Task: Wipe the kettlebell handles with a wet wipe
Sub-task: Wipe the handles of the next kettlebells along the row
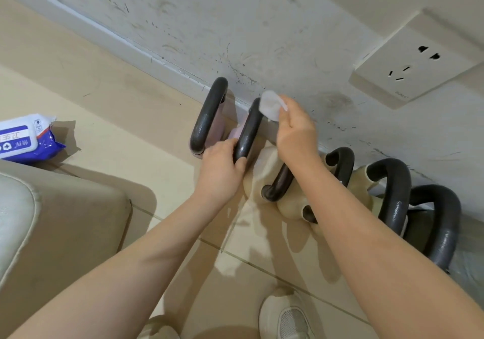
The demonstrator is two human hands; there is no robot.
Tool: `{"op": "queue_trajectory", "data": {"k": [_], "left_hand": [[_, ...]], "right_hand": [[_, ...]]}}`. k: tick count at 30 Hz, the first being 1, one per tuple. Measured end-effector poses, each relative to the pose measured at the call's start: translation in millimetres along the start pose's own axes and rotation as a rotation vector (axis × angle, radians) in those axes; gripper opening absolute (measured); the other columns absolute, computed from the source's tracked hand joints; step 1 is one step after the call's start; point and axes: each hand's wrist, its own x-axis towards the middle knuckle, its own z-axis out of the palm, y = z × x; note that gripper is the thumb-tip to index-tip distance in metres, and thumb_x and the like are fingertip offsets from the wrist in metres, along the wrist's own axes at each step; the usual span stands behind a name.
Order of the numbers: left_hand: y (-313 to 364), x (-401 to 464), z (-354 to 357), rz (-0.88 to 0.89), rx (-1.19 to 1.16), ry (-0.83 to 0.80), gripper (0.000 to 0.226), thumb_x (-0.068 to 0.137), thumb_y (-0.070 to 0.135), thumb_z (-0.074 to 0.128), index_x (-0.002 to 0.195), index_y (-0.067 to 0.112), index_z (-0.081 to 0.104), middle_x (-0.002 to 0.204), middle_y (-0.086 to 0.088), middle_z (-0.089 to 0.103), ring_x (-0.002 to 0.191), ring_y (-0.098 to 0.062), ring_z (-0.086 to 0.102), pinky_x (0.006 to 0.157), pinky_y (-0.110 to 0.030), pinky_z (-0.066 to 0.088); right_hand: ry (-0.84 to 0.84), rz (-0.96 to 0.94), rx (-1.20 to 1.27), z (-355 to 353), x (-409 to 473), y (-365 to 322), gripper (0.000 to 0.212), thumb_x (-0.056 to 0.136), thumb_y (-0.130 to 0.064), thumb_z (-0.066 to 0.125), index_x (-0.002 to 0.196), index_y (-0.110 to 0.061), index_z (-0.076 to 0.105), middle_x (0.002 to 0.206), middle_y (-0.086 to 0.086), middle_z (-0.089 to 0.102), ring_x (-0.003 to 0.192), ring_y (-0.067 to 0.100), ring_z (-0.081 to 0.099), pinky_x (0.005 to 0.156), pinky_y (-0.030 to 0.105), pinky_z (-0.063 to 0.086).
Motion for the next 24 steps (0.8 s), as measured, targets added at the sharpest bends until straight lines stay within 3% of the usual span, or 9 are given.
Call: {"op": "queue_trajectory", "data": {"k": [2, 5, 8, 10, 12, 16, 18, 21, 24], "left_hand": [[5, -9, 5, 0.181, 0.146, 0.089, 0.044, 0.082, 0.019, 0.049, 0.124, 0.006, 0.054, 0.119, -0.016, 0.055, 0.116, -0.037, 0.047, 0.1, -0.04, 0.036], [15, -16, 19, 0.338, 0.219, 0.113, 0.05, 0.079, 0.033, 0.045, 0.12, 0.008, 0.059, 0.119, -0.014, 0.056, 0.116, -0.039, 0.047, 0.098, -0.046, 0.039], [29, -13, 33, 0.2, 0.202, -0.168, 0.042, 0.08, 0.041, 0.058, 0.108, 0.01, 0.062, 0.114, -0.011, 0.059, 0.116, -0.034, 0.047, 0.096, -0.038, 0.036], [37, -14, 37, 0.171, 0.138, -0.251, 0.024, 0.081, 0.03, 0.059, 0.089, 0.007, 0.058, 0.097, -0.018, 0.064, 0.099, -0.038, 0.056, 0.073, -0.029, 0.034], [41, -16, 35, 0.118, 0.062, -0.279, 0.018, 0.079, 0.023, 0.054, 0.083, 0.006, 0.054, 0.089, -0.02, 0.066, 0.089, -0.039, 0.058, 0.06, -0.026, 0.026], [40, -14, 32, 0.014, 0.012, -0.324, 0.038, 0.078, 0.032, 0.068, 0.059, 0.015, 0.04, 0.063, -0.005, 0.052, 0.065, -0.024, 0.049, 0.059, -0.032, 0.031], [40, -11, 30, -0.005, 0.027, -0.357, 0.042, 0.077, 0.036, 0.069, 0.056, 0.018, 0.037, 0.059, -0.001, 0.046, 0.058, -0.02, 0.043, 0.055, -0.032, 0.032], [43, -8, 27, 0.004, 0.027, -0.391, 0.035, 0.077, 0.035, 0.07, 0.06, 0.013, 0.048, 0.058, -0.002, 0.047, 0.057, -0.018, 0.042, 0.054, -0.03, 0.032], [46, -11, 27, -0.004, -0.005, -0.375, 0.031, 0.076, 0.034, 0.071, 0.077, 0.003, 0.063, 0.067, -0.012, 0.059, 0.067, -0.027, 0.054, 0.065, -0.036, 0.044]], "right_hand": [[0.114, 0.027, 0.009, -23, -12, 11, 0.037, 0.1, -0.017, 0.03, 0.135, -0.014, 0.043, 0.137, 0.006, 0.049, 0.125, 0.019, 0.044, 0.095, 0.017, 0.029], [0.122, 0.024, -0.105, -40, -31, 36, 0.04, 0.1, -0.014, 0.03, 0.139, -0.016, 0.038, 0.144, 0.004, 0.043, 0.132, 0.018, 0.039, 0.101, 0.015, 0.024], [-0.151, -0.244, -0.397, -39, -51, 58, 0.044, 0.096, -0.019, 0.031, 0.139, -0.01, 0.039, 0.15, 0.006, 0.034, 0.139, 0.022, 0.03, 0.114, 0.035, 0.024], [-0.273, -0.431, -0.559, -41, -59, 64, 0.051, 0.089, -0.027, 0.029, 0.134, -0.009, 0.045, 0.146, 0.008, 0.041, 0.138, 0.025, 0.032, 0.115, 0.043, 0.022], [-0.361, -0.562, -0.646, -47, -59, 60, 0.054, 0.087, -0.034, 0.028, 0.132, -0.011, 0.049, 0.142, 0.008, 0.047, 0.138, 0.025, 0.033, 0.113, 0.041, 0.017], [-0.369, -0.432, -0.641, -57, -26, 51, 0.053, 0.094, -0.039, 0.018, 0.128, -0.02, 0.054, 0.144, 0.0, 0.045, 0.141, 0.016, 0.026, 0.115, 0.034, 0.007], [-0.335, -0.423, -0.65, -54, -15, 49, 0.039, 0.098, -0.032, 0.031, 0.12, -0.019, 0.061, 0.137, 0.001, 0.053, 0.138, 0.017, 0.032, 0.114, 0.035, 0.013], [-0.437, -0.647, -0.729, -52, -27, 43, 0.026, 0.092, -0.018, 0.045, 0.102, -0.011, 0.068, 0.112, 0.008, 0.068, 0.122, 0.028, 0.052, 0.105, 0.041, 0.035], [-0.503, -0.69, -0.667, -66, -27, 47, 0.027, 0.091, -0.012, 0.047, 0.111, -0.011, 0.065, 0.119, 0.008, 0.066, 0.122, 0.029, 0.053, 0.105, 0.04, 0.035]]}}
